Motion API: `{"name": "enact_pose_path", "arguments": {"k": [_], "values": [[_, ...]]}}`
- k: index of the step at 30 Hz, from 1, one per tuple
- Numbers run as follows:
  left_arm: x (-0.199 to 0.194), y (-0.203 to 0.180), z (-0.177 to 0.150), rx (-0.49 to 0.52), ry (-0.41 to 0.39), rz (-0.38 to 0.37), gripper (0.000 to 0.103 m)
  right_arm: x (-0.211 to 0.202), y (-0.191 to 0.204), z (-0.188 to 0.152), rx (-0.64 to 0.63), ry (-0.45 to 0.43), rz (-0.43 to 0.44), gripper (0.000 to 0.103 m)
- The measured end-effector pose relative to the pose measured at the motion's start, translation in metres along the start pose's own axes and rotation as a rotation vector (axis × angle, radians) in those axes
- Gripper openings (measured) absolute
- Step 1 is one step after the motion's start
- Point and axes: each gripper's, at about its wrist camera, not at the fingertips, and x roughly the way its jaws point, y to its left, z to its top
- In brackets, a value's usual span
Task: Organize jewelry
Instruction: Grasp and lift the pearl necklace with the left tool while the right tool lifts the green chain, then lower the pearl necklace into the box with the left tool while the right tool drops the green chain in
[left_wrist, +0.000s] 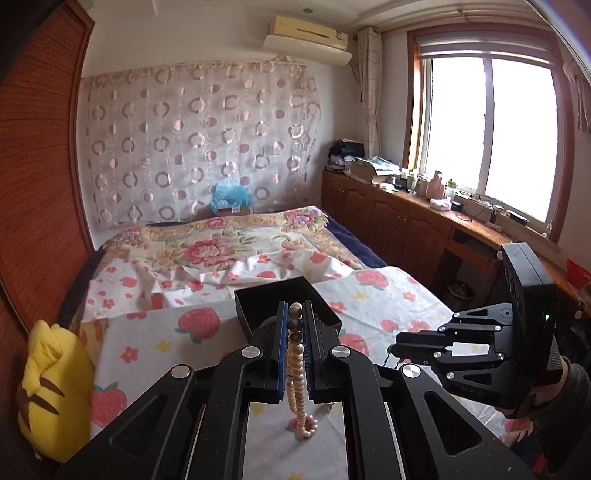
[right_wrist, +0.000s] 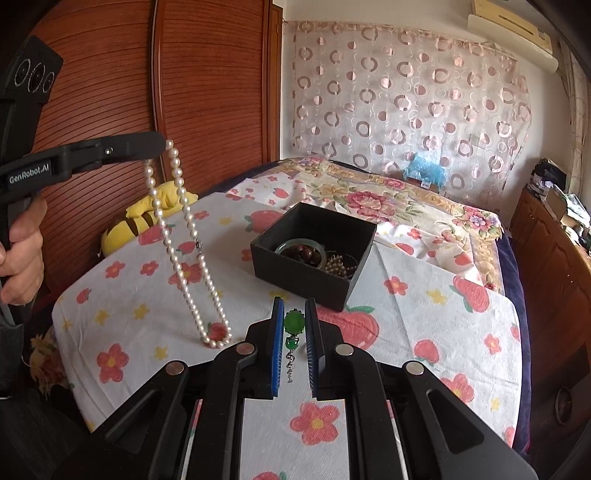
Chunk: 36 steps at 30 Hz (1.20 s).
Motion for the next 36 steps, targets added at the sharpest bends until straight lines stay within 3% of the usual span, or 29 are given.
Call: {"name": "enact_pose_path", "arguments": {"k": [19,30,36], "values": [[0.017,0.001,0.049,0.028,-0.063,0.009,0.007,0.013,-0.026,0.055,0.003,-0.054,0.009,0.013],[0.046,0.008,0.098,0.044,-0.097,0.023,0.007,0.045,-0.055,0.096,0.018,-0.091,0.053,0.013],[0.066,0.013,0.104,0.044,-0.084,0.031,0.007,0.073,-0.070,0.106,0.041,-0.082,0.066,0.013]]}}
